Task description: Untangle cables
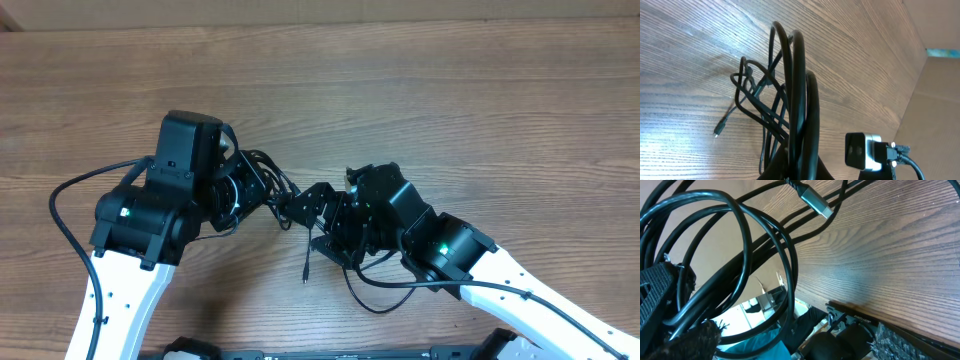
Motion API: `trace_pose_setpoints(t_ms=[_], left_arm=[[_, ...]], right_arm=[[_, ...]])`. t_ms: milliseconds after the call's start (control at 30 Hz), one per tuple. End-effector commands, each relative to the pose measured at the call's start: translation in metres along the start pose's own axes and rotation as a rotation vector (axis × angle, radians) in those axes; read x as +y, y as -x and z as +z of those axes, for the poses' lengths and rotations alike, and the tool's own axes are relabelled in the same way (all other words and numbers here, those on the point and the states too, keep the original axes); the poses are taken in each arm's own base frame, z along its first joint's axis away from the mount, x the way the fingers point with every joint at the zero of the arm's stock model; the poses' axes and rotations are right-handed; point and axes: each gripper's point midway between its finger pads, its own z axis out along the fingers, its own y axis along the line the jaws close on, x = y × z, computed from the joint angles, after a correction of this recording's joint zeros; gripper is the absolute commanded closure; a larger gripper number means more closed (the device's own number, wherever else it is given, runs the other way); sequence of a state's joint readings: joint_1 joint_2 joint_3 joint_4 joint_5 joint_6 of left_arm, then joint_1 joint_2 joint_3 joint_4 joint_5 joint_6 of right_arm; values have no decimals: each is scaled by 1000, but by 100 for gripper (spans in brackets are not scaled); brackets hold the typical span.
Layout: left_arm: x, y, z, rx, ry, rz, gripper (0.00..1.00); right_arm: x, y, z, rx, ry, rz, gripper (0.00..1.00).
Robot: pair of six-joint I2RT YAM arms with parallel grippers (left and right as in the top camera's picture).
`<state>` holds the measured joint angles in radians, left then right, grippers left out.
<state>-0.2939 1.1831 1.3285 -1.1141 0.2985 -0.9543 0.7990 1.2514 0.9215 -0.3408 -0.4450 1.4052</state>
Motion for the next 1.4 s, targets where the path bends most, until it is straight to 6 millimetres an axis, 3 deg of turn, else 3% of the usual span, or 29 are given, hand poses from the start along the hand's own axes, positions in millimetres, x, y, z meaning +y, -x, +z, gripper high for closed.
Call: trace_pose_setpoints(t_ms=[0,233,1367], left_arm=[[-12,-17,-3,79,-54,88,96],[-8,-19,-3,87,-44,183,96],[-12,-26,-4,120,-82,337,96]], right_arm=[[10,11,-3,-53,32,1,1],[10,13,-4,-56,33,4,1],[13,11,-4,-44,48,-4,0]])
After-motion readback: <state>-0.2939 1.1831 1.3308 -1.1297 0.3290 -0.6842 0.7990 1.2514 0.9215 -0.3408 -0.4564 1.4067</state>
